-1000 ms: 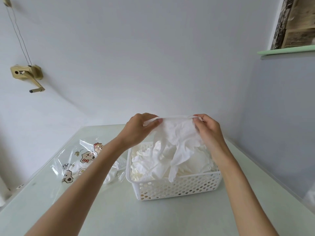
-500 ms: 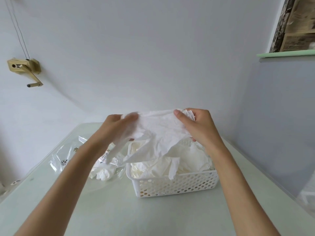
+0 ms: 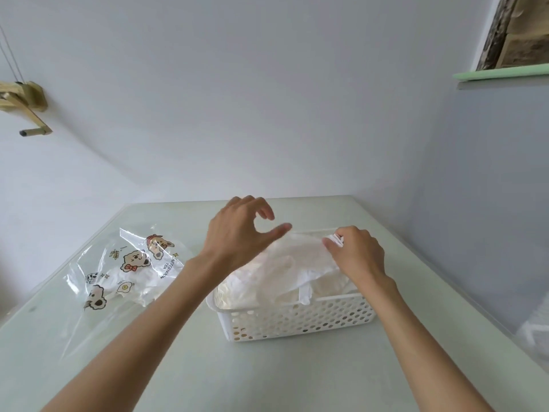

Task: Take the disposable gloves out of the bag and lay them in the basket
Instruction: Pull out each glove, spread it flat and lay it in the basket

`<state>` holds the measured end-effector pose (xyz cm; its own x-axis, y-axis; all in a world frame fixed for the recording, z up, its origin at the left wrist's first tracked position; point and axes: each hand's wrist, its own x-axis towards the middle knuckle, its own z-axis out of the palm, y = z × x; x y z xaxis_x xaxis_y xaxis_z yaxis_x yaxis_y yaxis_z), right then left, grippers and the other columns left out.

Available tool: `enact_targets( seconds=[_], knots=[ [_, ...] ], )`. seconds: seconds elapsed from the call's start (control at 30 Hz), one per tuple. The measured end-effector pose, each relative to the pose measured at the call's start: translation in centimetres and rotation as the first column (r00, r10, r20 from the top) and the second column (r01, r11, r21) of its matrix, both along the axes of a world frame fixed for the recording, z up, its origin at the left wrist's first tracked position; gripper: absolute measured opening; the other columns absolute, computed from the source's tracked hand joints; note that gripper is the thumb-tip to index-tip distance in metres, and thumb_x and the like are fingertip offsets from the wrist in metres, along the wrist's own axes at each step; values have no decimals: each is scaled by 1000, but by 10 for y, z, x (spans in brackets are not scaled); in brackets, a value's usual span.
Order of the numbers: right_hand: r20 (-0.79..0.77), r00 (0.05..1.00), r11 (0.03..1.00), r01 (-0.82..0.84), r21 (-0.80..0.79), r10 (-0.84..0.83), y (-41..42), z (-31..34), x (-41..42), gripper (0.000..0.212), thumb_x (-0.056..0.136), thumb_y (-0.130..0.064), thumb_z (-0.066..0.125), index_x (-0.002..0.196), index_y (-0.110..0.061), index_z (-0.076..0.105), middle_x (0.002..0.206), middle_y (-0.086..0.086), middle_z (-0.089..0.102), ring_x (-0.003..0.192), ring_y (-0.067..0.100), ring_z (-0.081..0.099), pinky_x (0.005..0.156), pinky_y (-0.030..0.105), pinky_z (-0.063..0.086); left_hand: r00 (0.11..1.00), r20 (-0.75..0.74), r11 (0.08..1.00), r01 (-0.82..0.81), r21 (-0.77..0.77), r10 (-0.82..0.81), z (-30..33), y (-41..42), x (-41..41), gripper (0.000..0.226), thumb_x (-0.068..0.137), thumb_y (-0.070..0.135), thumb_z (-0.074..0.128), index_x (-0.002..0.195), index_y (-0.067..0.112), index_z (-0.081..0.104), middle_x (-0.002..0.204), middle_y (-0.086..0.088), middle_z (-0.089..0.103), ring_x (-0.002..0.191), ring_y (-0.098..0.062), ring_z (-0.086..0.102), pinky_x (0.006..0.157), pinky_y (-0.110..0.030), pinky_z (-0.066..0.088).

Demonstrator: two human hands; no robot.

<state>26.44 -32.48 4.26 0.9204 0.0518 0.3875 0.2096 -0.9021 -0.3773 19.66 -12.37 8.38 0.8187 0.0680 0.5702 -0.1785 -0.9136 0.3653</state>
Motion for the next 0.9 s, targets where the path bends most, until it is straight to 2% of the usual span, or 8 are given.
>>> enact_targets(
  seconds=[0.07,0.13,0.33,0.5,0.6,0.7,0.8,0.9],
  knots=[
    [-18,1000,1000,12,-3,-12,2,0,2,31,94,-38,54,83,-11,62,90,10,67,83,34,61,63,29,38,962,-175,968,230,99,-211,4,-28,-18,38,71,68,65,85,34,55,91,18,55,92,-5,47,71,-26,39],
    [-40,999,1000,21,-11,-22,3,-1,0,29,94,-37,53,80,-12,59,93,11,68,79,33,57,64,28,37,894,-369,918,343,199,-254,-4,-46,-23,31,71,54,70,84,32,52,88,16,52,91,-10,48,74,-27,41],
    [-51,999,1000,11,2,-11,3,3,-3,34,95,-36,53,72,-11,54,79,9,61,70,31,50,60,28,34,832,-533,923,314,222,-155,-7,-15,-12,20,75,25,68,88,37,58,80,18,51,83,-8,51,66,-19,39],
    [-67,998,1000,-4,-6,4,4,2,-7,33,94,-38,57,92,-6,66,95,10,68,81,34,58,64,29,38,465,-819,885,453,-106,-336,2,6,-22,33,91,14,60,119,32,64,108,14,64,100,-2,60,89,-13,44],
    [-107,994,998,-29,54,35,-7,7,-11,39,89,-47,60,107,-13,66,109,6,68,99,30,62,71,28,40,484,-762,872,441,-212,-430,42,30,-37,28,95,17,58,117,34,65,119,24,64,109,9,58,100,-21,45],
    [-53,998,991,-35,130,42,-27,25,-16,43,84,-49,65,117,-23,59,109,2,66,99,24,61,77,29,42,607,-697,907,389,-158,-382,61,50,-41,30,95,24,57,121,38,61,123,27,61,113,9,56,105,-28,43],
    [-6,962,953,-270,133,274,-20,42,-21,35,84,-37,69,117,-31,57,112,0,61,89,14,54,79,29,42,670,-717,938,341,67,-193,37,36,-29,59,93,48,48,147,38,25,156,15,21,143,-6,22,120,-36,16],
    [-452,774,837,-538,-101,443,6,39,-23,71,85,-41,66,145,-37,29,149,4,31,129,22,41,106,39,36,612,-791,883,359,303,23,-10,17,-13,96,83,72,40,149,32,-18,157,9,-22,147,-14,-15,120,-44,-2]
  ],
)
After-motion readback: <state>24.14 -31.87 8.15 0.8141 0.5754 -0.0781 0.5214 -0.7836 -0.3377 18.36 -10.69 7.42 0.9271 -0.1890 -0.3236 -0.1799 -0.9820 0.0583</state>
